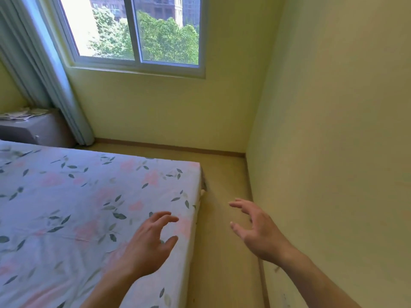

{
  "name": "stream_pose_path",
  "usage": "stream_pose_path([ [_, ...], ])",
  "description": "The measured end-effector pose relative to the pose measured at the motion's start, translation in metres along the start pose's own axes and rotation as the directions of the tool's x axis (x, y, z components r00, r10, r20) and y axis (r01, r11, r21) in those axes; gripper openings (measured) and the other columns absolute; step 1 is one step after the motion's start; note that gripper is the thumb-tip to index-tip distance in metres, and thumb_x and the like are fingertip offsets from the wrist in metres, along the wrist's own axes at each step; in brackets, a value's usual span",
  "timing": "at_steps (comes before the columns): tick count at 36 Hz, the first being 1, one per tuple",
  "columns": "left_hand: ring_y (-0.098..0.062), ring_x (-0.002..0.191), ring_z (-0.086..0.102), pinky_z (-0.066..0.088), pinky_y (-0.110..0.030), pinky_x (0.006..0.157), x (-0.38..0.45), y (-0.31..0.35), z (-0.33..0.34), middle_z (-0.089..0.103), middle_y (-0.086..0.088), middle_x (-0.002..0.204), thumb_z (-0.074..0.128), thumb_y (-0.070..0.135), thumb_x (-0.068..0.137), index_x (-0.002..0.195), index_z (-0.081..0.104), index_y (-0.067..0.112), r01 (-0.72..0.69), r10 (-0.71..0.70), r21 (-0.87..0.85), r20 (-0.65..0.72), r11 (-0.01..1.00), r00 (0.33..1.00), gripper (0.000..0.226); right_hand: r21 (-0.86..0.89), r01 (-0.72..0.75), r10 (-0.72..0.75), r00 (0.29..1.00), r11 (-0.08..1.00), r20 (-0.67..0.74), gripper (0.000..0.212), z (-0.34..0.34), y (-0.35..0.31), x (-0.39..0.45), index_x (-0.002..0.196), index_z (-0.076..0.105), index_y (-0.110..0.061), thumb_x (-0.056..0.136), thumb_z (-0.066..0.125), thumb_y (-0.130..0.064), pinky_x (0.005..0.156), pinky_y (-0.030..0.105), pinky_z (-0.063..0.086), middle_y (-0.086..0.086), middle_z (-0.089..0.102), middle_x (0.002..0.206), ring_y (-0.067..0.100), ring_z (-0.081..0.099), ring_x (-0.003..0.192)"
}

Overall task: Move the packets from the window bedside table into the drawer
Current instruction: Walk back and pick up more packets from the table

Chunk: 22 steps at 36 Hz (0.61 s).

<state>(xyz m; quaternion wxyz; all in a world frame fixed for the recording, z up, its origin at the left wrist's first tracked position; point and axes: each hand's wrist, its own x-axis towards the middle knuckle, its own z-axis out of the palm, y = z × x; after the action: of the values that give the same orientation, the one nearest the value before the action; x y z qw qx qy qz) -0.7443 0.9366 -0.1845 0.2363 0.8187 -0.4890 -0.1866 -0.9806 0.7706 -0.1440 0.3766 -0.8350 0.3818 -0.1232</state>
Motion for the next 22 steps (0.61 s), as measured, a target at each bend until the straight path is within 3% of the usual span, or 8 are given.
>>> stream_pose_path([
  [13, -0.003, 0.13, 0.043, 0.038, -0.024, 0.108, 0.264, 0.045, -0.034, 0.041, 0.026, 0.143, 0.064, 0.043, 0.093, 0.13, 0.054, 0.044, -0.06, 0.06, 0.005, -0.049, 0.998, 0.997, 0.038, 0.048, 0.042, -0.043, 0.999, 0.998, 0.025, 0.052, -0.079, 0.031, 0.253, 0.141, 0.046, -0.044, 0.094, 0.067, -0.037, 0.12, 0.037, 0.034, -0.026, 0.037, 0.152, -0.001, 0.035, 0.14],
  [22, -0.003, 0.127, 0.045, 0.038, -0.023, 0.107, 0.426, 0.072, -0.027, 0.042, 0.026, 0.14, 0.063, 0.04, 0.094, 0.129, 0.055, 0.042, 0.055, -0.054, 0.004, -0.115, 0.999, 0.992, 0.036, 0.061, 0.089, -0.094, 0.991, 0.994, 0.097, 0.052, -0.135, 0.09, 0.431, 0.14, 0.047, -0.043, 0.092, 0.068, -0.038, 0.12, 0.036, 0.033, -0.025, 0.039, 0.151, -0.001, 0.035, 0.139],
])
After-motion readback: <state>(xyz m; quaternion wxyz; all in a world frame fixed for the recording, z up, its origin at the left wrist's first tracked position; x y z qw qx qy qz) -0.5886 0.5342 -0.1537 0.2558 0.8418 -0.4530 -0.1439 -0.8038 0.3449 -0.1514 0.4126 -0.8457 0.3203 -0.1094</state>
